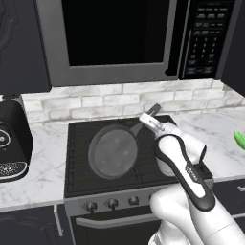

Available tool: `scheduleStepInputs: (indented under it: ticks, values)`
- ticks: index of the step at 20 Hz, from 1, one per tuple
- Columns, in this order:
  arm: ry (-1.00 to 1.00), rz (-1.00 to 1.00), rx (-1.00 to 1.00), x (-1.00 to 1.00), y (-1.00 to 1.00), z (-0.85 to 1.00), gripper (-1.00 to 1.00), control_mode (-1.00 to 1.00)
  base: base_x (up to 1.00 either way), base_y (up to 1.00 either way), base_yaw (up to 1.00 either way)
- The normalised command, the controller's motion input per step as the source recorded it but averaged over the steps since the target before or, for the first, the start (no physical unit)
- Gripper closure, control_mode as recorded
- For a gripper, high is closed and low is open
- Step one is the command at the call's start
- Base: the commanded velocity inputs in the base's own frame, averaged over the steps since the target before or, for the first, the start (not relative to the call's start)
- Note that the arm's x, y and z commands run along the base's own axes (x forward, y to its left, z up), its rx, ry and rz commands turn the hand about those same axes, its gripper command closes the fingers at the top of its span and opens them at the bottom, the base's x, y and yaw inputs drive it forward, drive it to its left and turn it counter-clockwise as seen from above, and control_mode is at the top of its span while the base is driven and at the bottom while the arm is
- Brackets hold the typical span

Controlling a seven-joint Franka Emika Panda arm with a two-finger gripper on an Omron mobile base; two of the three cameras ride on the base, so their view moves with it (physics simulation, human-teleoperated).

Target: Pick the pan from the cabinet and place it on the stove. Then turn on the stove burner for the pan.

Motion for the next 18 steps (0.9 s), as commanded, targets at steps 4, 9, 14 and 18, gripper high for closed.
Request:
scheduleStepInputs:
  ticks: [4,9,14,18]
  values:
    - [0.0,0.0,0.0,0.19,-0.01,-0.57,1.0,-1.0,0.0,0.0,0.0]
    - [0.0,0.02,0.0,0.42,0.0,-0.71,1.0,-1.0,0.0,0.0,0.0]
    - [-0.02,0.05,0.0,0.53,0.0,-0.83,1.0,-1.0,0.0,0.0,0.0]
    - [-0.1,0.06,0.0,0.5,0.0,-0.79,1.0,-1.0,0.0,0.0,0.0]
